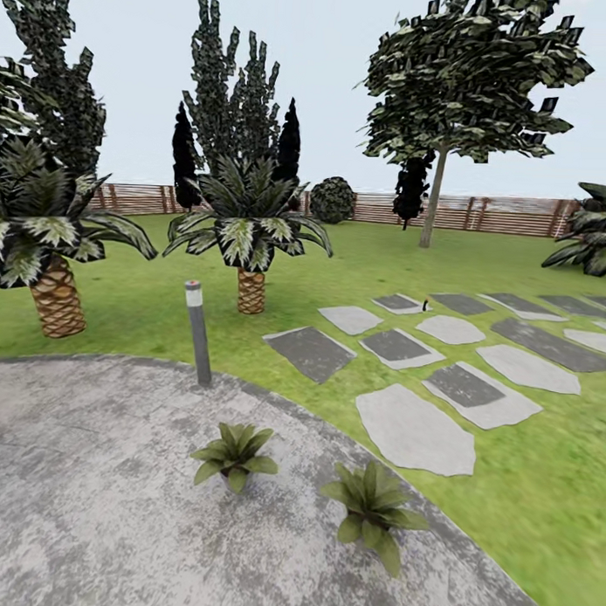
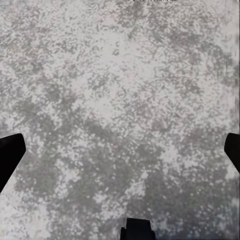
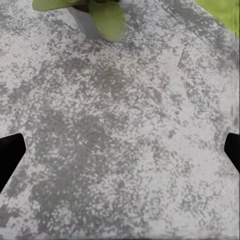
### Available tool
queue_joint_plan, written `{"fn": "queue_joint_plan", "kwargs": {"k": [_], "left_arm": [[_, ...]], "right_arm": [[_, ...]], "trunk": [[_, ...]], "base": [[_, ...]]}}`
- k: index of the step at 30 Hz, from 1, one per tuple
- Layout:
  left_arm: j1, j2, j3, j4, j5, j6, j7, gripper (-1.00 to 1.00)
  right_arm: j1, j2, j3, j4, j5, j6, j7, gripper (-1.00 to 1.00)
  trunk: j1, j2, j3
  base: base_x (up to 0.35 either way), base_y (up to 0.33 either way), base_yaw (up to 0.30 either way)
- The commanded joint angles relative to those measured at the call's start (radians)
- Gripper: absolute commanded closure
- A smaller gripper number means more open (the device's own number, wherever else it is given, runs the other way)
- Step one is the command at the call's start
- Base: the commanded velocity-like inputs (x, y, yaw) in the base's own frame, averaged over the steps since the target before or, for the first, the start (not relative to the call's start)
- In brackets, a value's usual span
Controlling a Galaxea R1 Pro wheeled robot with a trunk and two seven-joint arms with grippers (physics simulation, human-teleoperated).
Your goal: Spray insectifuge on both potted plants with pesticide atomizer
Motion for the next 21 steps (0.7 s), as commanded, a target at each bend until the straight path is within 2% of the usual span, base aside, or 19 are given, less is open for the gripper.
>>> {"fn": "queue_joint_plan", "kwargs": {"k": [1, 21], "left_arm": [[0.0, 0.0, 0.001, 0.0, 0.001, -0.003, 0.0, -1.0], [0.0, 0.001, -0.001, 0.001, 0.001, -0.003, 0.0, -1.0]], "right_arm": [[-0.001, 0.0, -0.001, 0.002, 0.0, -0.004, 0.0, -1.0], [-0.001, 0.0, -0.001, 0.002, 0.0, -0.004, 0.0, -1.0]], "trunk": [[0.0, 0.0, -0.001], [0.0, 0.0, -0.001]], "base": [[0.0, -0.271, -0.298], [0.0, -0.271, -0.299]]}}
